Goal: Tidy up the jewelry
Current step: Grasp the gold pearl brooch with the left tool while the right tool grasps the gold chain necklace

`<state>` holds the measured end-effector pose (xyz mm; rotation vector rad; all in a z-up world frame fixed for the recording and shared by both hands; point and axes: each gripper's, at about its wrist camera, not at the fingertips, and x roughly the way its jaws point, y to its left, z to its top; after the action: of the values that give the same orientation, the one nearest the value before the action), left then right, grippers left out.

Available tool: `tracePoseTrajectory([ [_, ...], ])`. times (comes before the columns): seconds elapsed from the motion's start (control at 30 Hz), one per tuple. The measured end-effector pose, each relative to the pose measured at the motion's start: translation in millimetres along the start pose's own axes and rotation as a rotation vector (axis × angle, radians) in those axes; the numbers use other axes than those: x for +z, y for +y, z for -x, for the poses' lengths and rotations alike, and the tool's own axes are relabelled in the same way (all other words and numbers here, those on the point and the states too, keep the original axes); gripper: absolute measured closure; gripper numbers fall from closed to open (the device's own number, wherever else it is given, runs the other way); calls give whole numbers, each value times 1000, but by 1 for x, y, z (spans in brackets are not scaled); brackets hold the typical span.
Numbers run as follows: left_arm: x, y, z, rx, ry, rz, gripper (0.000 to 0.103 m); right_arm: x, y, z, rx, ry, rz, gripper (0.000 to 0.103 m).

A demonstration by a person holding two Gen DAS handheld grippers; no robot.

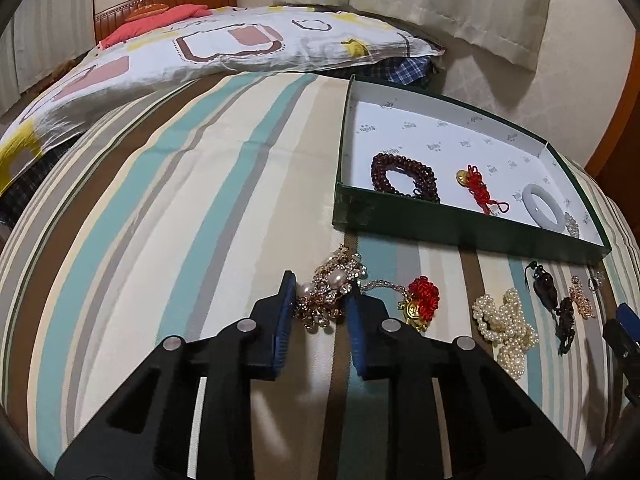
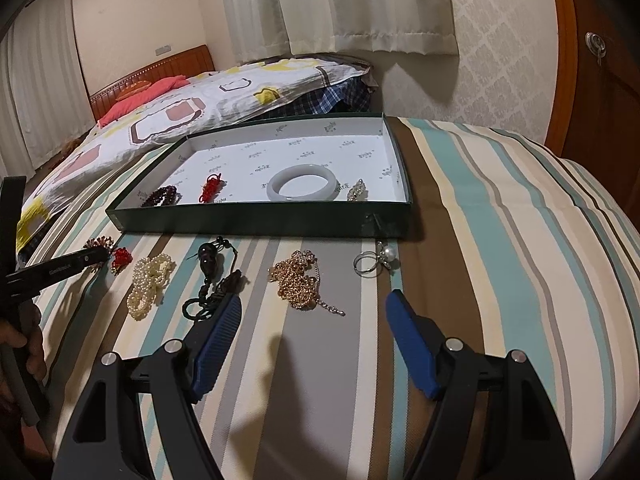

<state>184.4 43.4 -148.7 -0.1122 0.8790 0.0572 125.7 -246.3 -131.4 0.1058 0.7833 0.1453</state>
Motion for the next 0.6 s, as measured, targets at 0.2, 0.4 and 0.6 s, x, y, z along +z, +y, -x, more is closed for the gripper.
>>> tracePoseTrajectory([
  [0.2, -5, 2, 9, 11, -20, 4, 80, 0, 0, 0, -2, 0, 1, 30],
  [0.4, -11, 4, 17, 23, -29, 5, 80, 0, -1, -1, -7, 7, 3, 30],
  [0.6, -14, 11, 23, 22, -38, 24, 80, 3, -3, -11, 0, 51, -1, 31],
])
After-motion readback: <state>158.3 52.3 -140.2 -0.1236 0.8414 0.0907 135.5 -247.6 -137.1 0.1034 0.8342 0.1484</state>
